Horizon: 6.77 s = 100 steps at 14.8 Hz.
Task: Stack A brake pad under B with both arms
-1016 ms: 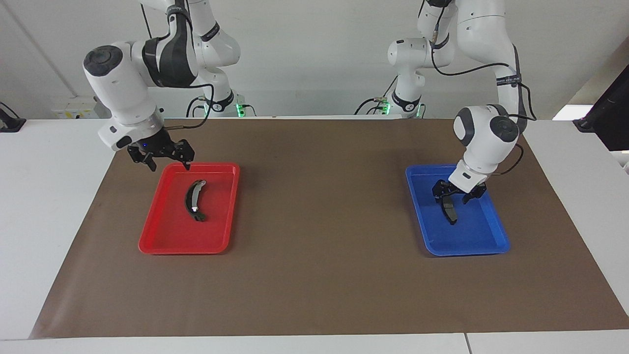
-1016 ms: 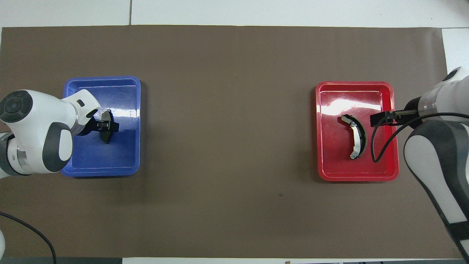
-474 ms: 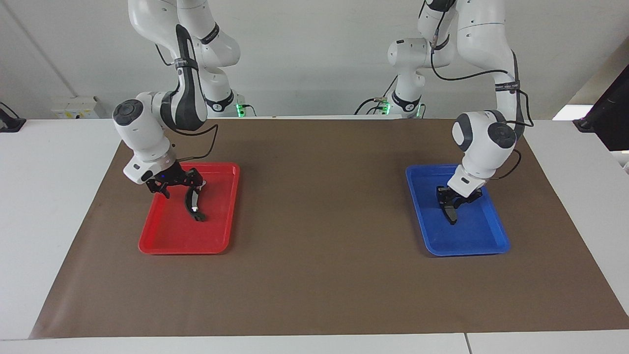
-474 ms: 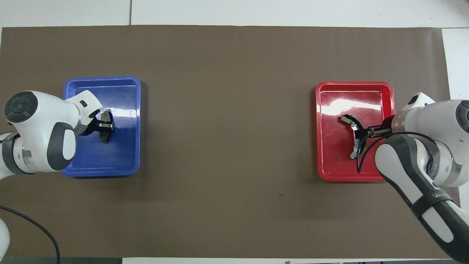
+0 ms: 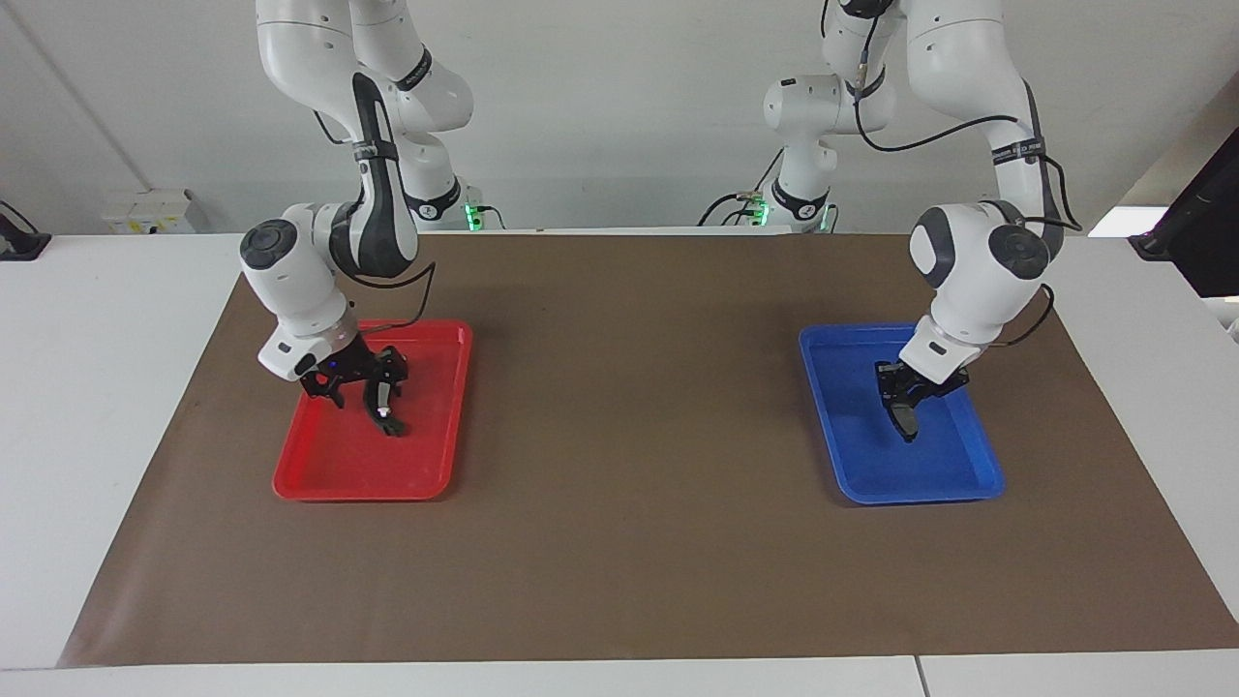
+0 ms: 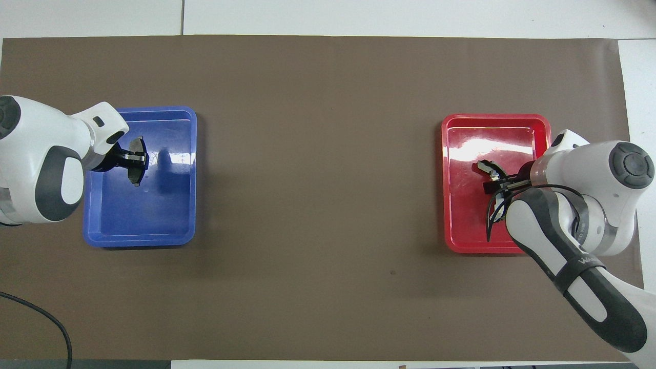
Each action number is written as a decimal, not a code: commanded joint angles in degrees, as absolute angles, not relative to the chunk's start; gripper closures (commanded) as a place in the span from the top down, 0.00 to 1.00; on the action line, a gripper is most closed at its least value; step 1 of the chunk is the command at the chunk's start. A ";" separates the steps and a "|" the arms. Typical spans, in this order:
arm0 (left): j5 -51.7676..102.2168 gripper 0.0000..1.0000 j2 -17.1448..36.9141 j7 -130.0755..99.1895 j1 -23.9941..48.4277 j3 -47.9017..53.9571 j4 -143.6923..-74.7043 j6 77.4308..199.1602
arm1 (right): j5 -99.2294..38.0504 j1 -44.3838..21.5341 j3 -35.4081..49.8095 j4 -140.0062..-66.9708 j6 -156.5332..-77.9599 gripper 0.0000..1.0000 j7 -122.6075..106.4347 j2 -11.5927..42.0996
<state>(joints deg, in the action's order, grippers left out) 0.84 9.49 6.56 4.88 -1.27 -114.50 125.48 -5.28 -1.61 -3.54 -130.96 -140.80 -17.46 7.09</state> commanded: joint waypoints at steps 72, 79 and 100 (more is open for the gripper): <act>0.62 0.99 -0.09 12.57 1.05 -2.37 -90.97 87.54 | -1.67 -42.01 -3.34 -86.31 -129.99 0.00 49.48 36.04; 0.62 0.99 -0.35 12.75 0.35 -2.46 -91.05 87.28 | -1.32 -42.19 -3.34 -85.96 -130.17 0.23 49.40 37.62; 0.62 0.99 -0.35 12.74 0.44 -2.46 -91.06 87.28 | 3.60 -15.93 -3.95 -98.17 -109.18 1.00 27.10 8.27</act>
